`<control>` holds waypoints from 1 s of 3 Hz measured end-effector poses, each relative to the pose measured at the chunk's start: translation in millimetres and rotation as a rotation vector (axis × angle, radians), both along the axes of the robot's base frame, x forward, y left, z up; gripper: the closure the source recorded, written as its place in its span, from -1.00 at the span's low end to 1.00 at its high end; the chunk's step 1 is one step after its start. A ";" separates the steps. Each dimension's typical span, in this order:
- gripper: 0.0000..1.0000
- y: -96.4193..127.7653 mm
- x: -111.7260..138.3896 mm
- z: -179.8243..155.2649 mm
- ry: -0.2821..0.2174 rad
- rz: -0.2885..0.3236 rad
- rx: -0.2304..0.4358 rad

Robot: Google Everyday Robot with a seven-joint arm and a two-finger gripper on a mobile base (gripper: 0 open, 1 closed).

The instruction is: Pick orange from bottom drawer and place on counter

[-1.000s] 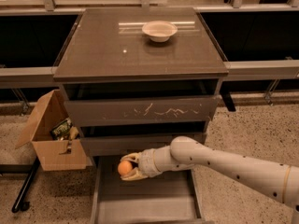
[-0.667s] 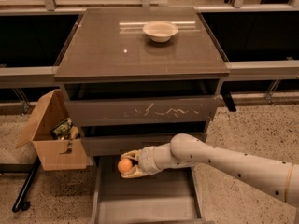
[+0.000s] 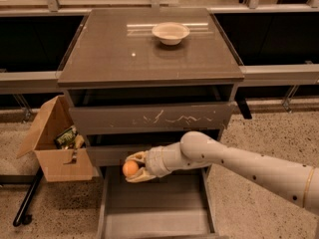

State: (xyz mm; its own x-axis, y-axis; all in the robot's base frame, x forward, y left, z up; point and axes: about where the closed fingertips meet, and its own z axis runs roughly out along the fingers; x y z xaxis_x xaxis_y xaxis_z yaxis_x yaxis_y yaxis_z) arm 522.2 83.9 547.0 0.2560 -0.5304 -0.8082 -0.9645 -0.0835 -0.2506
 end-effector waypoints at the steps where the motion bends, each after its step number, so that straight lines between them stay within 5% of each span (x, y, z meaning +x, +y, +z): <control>1: 1.00 7.1 6.9 66.6 -0.003 0.025 0.019; 3: 1.00 -3.4 16.4 207.5 -0.059 -0.018 -0.008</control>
Offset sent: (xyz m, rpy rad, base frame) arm 0.0171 -0.0057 0.2356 -0.0290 -0.0591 -0.0280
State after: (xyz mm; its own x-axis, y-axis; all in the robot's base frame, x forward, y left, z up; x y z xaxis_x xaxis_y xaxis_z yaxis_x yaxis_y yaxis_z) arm 538.5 80.4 754.5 0.2929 -0.5421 -0.7876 -0.9495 -0.0683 -0.3061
